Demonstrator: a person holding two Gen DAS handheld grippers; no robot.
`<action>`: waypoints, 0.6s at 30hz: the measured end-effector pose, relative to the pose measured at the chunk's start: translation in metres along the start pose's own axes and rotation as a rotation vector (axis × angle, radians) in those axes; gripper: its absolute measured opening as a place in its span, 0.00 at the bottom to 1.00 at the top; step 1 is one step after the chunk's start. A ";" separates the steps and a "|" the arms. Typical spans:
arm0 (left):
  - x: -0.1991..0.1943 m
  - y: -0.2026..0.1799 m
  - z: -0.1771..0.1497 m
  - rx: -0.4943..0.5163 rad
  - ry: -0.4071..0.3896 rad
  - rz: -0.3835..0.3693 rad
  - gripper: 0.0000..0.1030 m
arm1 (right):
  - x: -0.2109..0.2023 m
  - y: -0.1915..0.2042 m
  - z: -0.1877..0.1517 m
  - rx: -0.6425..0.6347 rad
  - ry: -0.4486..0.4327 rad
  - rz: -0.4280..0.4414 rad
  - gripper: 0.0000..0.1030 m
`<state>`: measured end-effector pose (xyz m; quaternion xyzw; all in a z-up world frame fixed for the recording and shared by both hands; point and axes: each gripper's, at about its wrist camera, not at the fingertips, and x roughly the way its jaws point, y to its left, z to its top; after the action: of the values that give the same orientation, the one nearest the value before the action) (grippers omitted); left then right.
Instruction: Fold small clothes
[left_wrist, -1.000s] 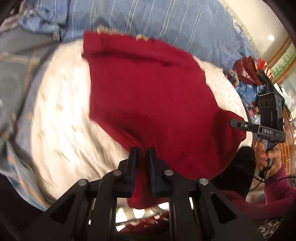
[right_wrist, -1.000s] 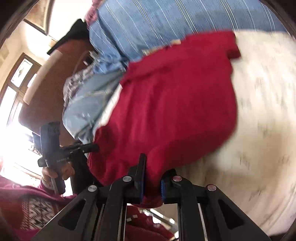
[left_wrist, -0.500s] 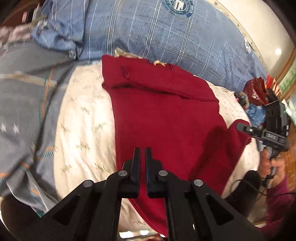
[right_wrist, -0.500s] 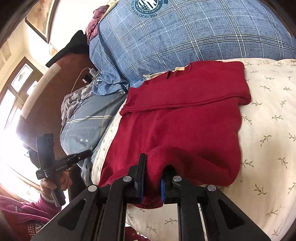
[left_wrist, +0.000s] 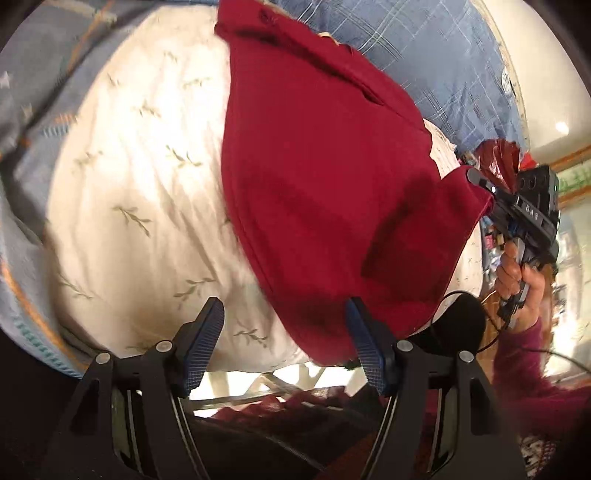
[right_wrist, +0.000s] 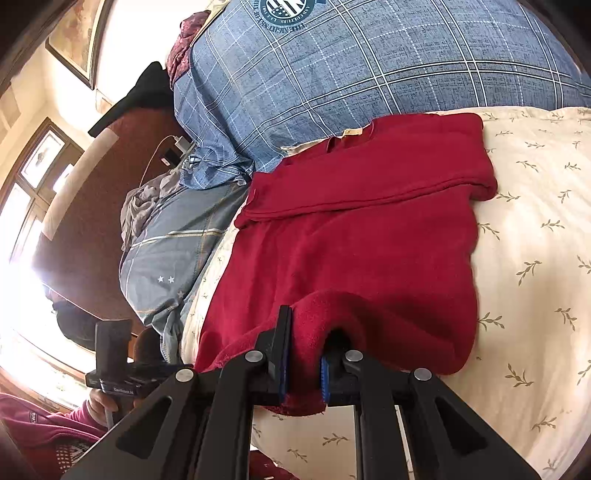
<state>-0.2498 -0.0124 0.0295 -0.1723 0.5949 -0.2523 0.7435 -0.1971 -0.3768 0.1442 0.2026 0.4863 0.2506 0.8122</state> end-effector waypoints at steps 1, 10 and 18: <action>0.003 0.002 0.001 -0.024 -0.001 -0.028 0.65 | 0.000 0.000 0.000 0.000 -0.001 -0.001 0.11; 0.001 0.022 -0.002 -0.162 -0.061 -0.219 0.69 | -0.001 -0.008 -0.003 0.022 0.000 -0.006 0.11; 0.021 0.017 0.002 -0.225 -0.049 -0.316 0.70 | 0.000 -0.011 -0.002 0.028 0.008 0.000 0.11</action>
<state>-0.2415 -0.0108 0.0034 -0.3514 0.5666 -0.2936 0.6850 -0.1970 -0.3855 0.1371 0.2131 0.4929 0.2444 0.8074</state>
